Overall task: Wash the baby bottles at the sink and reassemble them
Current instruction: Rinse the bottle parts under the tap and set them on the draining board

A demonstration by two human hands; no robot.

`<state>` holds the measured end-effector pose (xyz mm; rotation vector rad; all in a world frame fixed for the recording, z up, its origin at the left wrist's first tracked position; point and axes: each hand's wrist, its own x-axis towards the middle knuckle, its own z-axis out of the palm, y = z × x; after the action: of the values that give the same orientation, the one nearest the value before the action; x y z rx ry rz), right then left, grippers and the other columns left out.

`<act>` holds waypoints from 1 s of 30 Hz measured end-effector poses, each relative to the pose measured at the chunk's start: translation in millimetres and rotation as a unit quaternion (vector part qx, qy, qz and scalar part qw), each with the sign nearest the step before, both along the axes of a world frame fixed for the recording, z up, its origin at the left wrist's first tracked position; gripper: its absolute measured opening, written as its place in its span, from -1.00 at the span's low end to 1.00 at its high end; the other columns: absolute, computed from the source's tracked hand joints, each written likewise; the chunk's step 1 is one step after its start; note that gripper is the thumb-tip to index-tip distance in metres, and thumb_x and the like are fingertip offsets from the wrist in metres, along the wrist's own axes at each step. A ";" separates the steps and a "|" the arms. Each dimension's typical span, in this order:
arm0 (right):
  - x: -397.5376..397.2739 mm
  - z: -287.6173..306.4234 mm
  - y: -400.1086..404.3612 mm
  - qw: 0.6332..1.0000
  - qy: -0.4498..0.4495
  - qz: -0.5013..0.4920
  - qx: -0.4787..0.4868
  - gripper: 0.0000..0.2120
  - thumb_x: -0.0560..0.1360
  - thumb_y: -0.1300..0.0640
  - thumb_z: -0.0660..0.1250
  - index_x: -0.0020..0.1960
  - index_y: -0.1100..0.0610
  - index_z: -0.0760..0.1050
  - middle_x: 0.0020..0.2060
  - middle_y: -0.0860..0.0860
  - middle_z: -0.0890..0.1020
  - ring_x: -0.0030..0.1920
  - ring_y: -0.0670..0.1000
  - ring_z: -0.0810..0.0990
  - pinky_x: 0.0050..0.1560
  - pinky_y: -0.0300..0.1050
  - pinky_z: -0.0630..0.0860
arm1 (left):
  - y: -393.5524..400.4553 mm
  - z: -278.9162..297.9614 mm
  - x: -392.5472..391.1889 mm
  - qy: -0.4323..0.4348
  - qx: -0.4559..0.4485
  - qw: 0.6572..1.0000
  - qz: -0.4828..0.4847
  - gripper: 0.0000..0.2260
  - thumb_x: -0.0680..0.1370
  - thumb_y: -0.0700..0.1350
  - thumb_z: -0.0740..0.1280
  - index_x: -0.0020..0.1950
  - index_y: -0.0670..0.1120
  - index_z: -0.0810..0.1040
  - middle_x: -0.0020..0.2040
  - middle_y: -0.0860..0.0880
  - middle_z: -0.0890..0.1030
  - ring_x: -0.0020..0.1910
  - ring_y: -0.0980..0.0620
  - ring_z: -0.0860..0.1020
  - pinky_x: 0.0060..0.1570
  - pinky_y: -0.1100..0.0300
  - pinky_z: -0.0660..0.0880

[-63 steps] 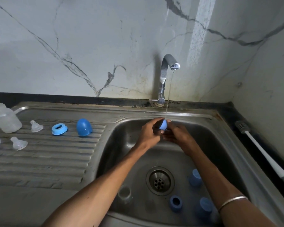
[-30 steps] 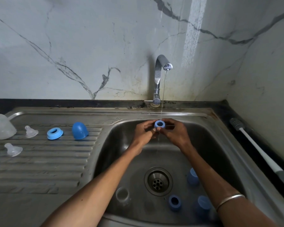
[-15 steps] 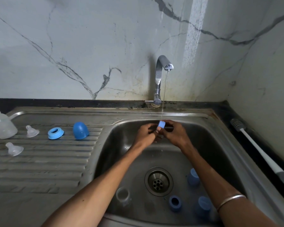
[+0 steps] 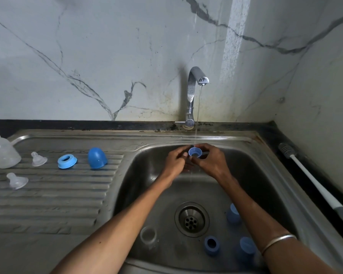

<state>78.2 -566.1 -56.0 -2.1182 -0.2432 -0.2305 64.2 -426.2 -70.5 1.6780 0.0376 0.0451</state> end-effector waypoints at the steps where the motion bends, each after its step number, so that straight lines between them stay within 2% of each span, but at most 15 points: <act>1: -0.5 0.2 -0.1 1.000 0.005 0.004 0.001 -0.56 0.36 0.18 0.55 0.20 0.14 0.55 0.00 -0.05 0.62 -0.02 -0.08 0.60 -0.14 -0.44 0.45 | 0.2 -0.2 -0.3 0.000 0.004 1.000 -0.001 -0.71 0.69 -0.24 0.18 0.33 -0.08 0.58 0.05 -0.19 0.70 -0.14 -0.06 0.68 -0.20 0.18 0.63; 4: -0.4 -0.5 0.0 1.000 0.006 -0.002 0.008 -0.54 0.33 0.18 0.58 0.19 0.14 0.56 0.03 -0.01 0.65 -0.02 -0.08 0.61 -0.09 -0.41 0.48 | 1.3 -0.3 -2.7 0.004 0.013 1.000 -0.009 -0.72 0.67 -0.28 0.18 0.30 -0.13 0.60 0.02 -0.24 0.69 -0.14 -0.08 0.67 -0.20 0.20 0.62; 7: 1.2 -1.7 -0.9 1.000 -0.022 -0.013 -0.003 -0.55 0.30 0.19 0.60 0.16 0.13 0.58 0.04 0.01 0.66 0.02 -0.07 0.61 -0.08 -0.43 0.48 | 1.5 1.0 -4.2 0.002 0.022 1.000 -0.018 -0.70 0.67 -0.30 0.18 0.30 -0.08 0.60 0.05 -0.19 0.70 -0.05 -0.14 0.69 -0.17 0.20 0.63; 11: 0.9 -0.8 -1.8 0.999 -0.034 -0.012 -0.017 -0.54 0.31 0.24 0.58 0.18 0.14 0.57 0.08 0.04 0.64 0.05 -0.06 0.60 0.01 -0.34 0.52 | 0.8 2.6 -5.7 0.002 0.029 0.999 -0.031 -0.70 0.68 -0.27 0.18 0.34 -0.06 0.58 0.07 -0.12 0.70 0.00 -0.10 0.70 -0.11 0.17 0.65; 14: -0.6 0.5 -1.4 0.999 -0.037 -0.006 -0.008 -0.55 0.35 0.24 0.55 0.21 0.14 0.56 0.11 0.04 0.62 0.06 -0.07 0.58 0.01 -0.37 0.50 | 0.7 2.5 -5.9 0.006 0.022 0.999 -0.035 -0.66 0.68 -0.27 0.18 0.37 0.01 0.54 0.07 -0.10 0.70 -0.04 -0.05 0.71 -0.13 0.17 0.64; 16: -0.8 -0.5 -1.4 1.000 -0.024 0.014 -0.003 -0.53 0.38 0.22 0.53 0.26 0.12 0.52 0.17 0.06 0.58 0.12 -0.04 0.56 0.09 -0.27 0.52 | 1.0 2.9 -5.9 0.007 0.021 0.999 -0.037 -0.66 0.67 -0.26 0.20 0.37 0.04 0.53 0.04 -0.08 0.71 -0.08 0.00 0.71 -0.10 0.13 0.65; 17: -0.3 -1.3 -2.0 1.000 -0.013 0.023 0.000 -0.53 0.40 0.21 0.51 0.29 0.12 0.51 0.20 0.06 0.57 0.14 -0.02 0.55 0.10 -0.24 0.52 | 1.3 3.1 -6.1 0.009 0.021 0.999 -0.036 -0.68 0.67 -0.25 0.21 0.36 0.03 0.55 0.02 -0.08 0.71 -0.08 0.00 0.71 -0.06 0.08 0.66; 19: 1.4 -3.3 -3.4 0.999 0.008 0.036 -0.001 -0.54 0.43 0.21 0.49 0.30 0.10 0.49 0.21 0.05 0.57 0.13 -0.05 0.53 0.01 -0.36 0.47 | 2.4 3.0 -6.7 0.020 0.016 0.999 -0.030 -0.72 0.68 -0.25 0.20 0.32 -0.05 0.58 0.00 -0.12 0.71 -0.10 -0.03 0.69 0.01 0.00 0.64; 21: 2.8 -5.0 -4.6 0.999 0.025 0.038 -0.001 -0.55 0.45 0.21 0.47 0.30 0.09 0.47 0.19 0.01 0.57 0.10 -0.10 0.51 -0.13 -0.45 0.41 | 3.8 2.6 -7.0 0.030 0.016 0.999 -0.022 -0.76 0.68 -0.24 0.19 0.26 -0.11 0.60 -0.02 -0.17 0.71 -0.11 -0.06 0.70 0.02 -0.01 0.63; 23: 3.4 -5.8 -5.5 0.999 0.041 0.031 0.012 -0.56 0.45 0.23 0.46 0.29 0.11 0.46 0.15 -0.04 0.55 0.08 -0.13 0.50 -0.18 -0.46 0.40 | 4.7 1.4 -6.2 0.036 0.023 0.999 -0.013 -0.78 0.68 -0.23 0.20 0.21 -0.13 0.61 -0.05 -0.19 0.72 -0.13 -0.07 0.71 -0.01 0.00 0.63; 27: 6.9 -7.9 -6.0 0.997 0.064 0.039 0.009 -0.64 0.51 0.22 0.39 0.29 0.12 0.48 0.14 -0.03 0.56 0.11 -0.11 0.51 -0.13 -0.45 0.38 | 5.7 -0.7 -3.4 0.051 0.040 0.998 0.008 -0.78 0.67 -0.19 0.21 0.10 -0.20 0.64 -0.13 -0.18 0.73 -0.19 -0.08 0.71 0.00 -0.05 0.62; 30: 9.0 -8.0 -5.5 0.996 0.076 0.042 0.012 -0.69 0.59 0.19 0.29 0.33 0.11 0.49 0.19 0.05 0.59 0.16 -0.02 0.55 0.02 -0.29 0.45 | 4.9 -1.2 -3.7 0.058 0.093 0.994 0.009 -0.75 0.69 -0.15 0.18 0.10 -0.22 0.63 -0.10 -0.18 0.73 -0.14 -0.10 0.72 -0.12 0.06 0.62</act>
<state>87.2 -571.6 -63.9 -2.0846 -0.2383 -0.0218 60.6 -421.2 -71.7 1.8661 0.1404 -0.0371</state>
